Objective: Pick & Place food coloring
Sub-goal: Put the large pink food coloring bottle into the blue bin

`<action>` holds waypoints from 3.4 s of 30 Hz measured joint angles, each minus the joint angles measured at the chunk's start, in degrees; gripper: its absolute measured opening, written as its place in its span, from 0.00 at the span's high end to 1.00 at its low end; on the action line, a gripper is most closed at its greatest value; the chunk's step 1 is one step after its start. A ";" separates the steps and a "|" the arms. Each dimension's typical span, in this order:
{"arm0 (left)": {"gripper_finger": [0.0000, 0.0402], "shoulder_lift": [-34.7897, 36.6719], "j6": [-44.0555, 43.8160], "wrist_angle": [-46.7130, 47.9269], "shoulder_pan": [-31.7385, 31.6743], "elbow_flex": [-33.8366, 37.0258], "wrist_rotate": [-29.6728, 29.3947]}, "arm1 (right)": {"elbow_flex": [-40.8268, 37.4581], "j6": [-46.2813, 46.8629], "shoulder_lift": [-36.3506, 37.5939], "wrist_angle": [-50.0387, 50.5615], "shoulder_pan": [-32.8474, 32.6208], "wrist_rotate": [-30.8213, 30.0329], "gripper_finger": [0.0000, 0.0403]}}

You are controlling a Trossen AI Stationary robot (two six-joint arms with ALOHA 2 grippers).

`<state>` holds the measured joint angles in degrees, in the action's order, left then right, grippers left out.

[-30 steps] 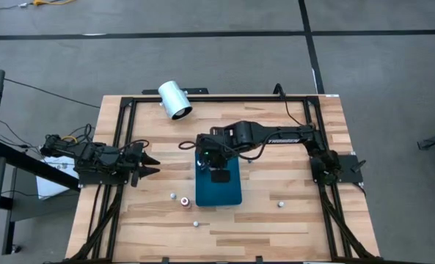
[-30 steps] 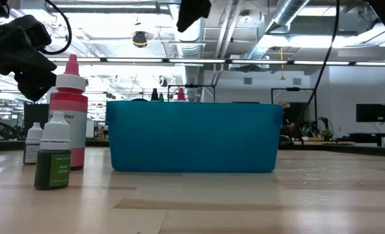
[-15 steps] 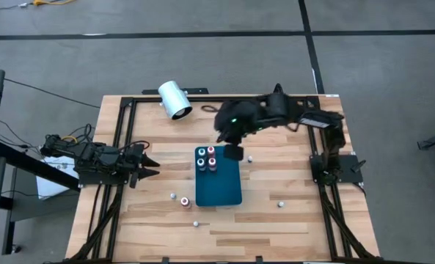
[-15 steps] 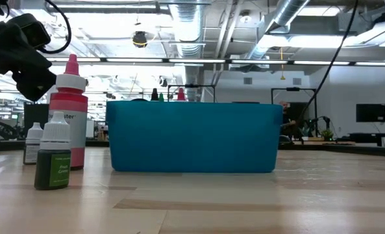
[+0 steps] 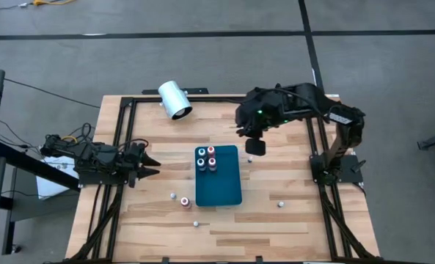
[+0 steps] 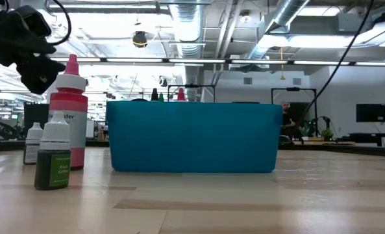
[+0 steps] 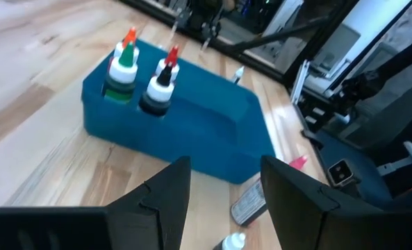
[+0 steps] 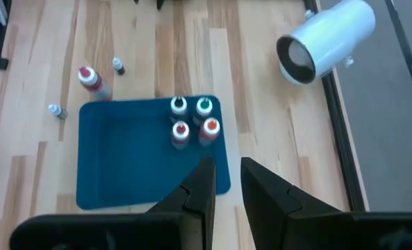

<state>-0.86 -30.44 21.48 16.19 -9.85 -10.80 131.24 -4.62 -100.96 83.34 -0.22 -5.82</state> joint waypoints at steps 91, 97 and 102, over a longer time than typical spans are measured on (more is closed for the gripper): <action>0.58 -75.62 -20.70 18.10 1.47 -58.75 23.08 | -113.94 13.21 99.12 -62.47 -3.40 4.19 0.85; 0.58 -75.72 -28.43 20.53 4.20 -58.84 20.53 | -113.94 12.20 99.12 -62.41 -3.40 4.17 0.85; 0.58 -77.81 -30.40 22.42 6.24 -58.82 15.45 | -113.94 12.17 99.12 -62.41 -3.40 4.20 0.85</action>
<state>-78.67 -60.83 43.90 22.42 -68.66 4.65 17.30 7.55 -1.85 20.93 -3.62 -1.63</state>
